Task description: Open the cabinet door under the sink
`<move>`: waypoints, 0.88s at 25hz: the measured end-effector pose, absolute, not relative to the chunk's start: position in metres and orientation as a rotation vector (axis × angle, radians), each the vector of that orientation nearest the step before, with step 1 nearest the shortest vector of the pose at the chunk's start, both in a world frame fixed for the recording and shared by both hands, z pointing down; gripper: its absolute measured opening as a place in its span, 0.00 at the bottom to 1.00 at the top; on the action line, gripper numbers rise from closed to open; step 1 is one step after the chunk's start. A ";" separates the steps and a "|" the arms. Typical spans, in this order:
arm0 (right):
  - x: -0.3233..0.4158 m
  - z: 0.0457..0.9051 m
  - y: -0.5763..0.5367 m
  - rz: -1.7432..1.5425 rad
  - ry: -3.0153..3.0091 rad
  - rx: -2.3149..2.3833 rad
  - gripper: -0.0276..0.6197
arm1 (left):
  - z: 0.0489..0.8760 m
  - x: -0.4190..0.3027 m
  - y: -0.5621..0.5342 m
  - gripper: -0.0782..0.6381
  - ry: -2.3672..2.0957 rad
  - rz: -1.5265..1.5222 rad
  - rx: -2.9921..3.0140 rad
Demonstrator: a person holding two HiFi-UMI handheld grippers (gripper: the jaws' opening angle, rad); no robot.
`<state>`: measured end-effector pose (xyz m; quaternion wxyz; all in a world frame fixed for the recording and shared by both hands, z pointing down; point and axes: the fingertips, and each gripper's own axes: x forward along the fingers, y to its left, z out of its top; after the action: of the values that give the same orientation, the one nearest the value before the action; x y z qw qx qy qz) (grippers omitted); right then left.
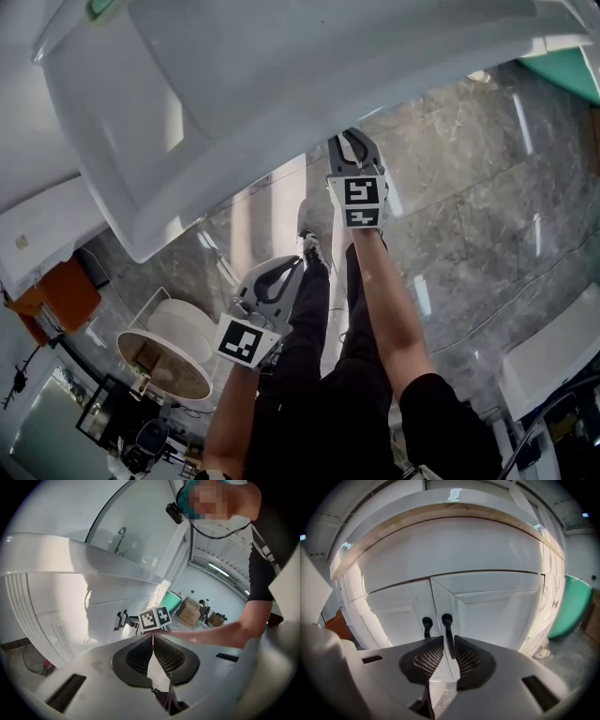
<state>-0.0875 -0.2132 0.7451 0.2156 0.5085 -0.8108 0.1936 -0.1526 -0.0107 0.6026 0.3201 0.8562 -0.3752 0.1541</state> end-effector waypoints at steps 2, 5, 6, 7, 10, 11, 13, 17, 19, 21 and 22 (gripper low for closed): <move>-0.088 0.747 -0.212 0.535 -2.247 1.408 0.28 | 0.604 -0.153 -0.008 0.13 -0.976 0.403 2.252; -0.091 0.746 -0.221 0.530 -2.234 1.425 0.27 | 0.605 -0.152 -0.006 0.13 -0.962 0.400 2.263; -0.093 0.746 -0.226 0.521 -2.225 1.431 0.27 | 0.605 -0.152 -0.006 0.13 -0.958 0.399 2.269; -0.095 0.745 -0.231 0.507 -2.218 1.434 0.26 | 0.605 -0.152 -0.005 0.13 -0.955 0.397 2.274; -0.096 0.744 -0.236 0.456 -2.209 1.453 0.21 | 0.607 -0.154 -0.005 0.13 -0.957 0.396 2.268; -0.095 0.743 -0.235 0.436 -2.206 1.462 0.19 | 0.608 -0.155 -0.004 0.13 -0.958 0.401 2.263; -0.094 0.743 -0.234 0.399 -2.187 1.477 0.19 | 0.610 -0.158 -0.003 0.13 -0.960 0.416 2.261; -0.086 0.752 -0.224 0.351 -2.121 1.582 0.19 | 0.612 -0.159 -0.003 0.13 -0.979 0.428 2.263; -0.077 0.746 -0.215 0.375 -2.087 1.643 0.18 | 0.613 -0.154 -0.004 0.13 -0.975 0.427 2.262; -0.068 0.741 -0.204 0.409 -2.059 1.683 0.18 | 0.614 -0.149 -0.005 0.13 -0.968 0.426 2.270; -0.063 0.741 -0.197 0.427 -2.045 1.701 0.18 | 0.614 -0.146 -0.005 0.13 -0.965 0.426 2.276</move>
<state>-0.0628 -0.1974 0.7413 0.2223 0.6156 -0.7401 0.1544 -0.1458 -0.0049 0.6138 0.3111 0.8623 -0.3656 0.1614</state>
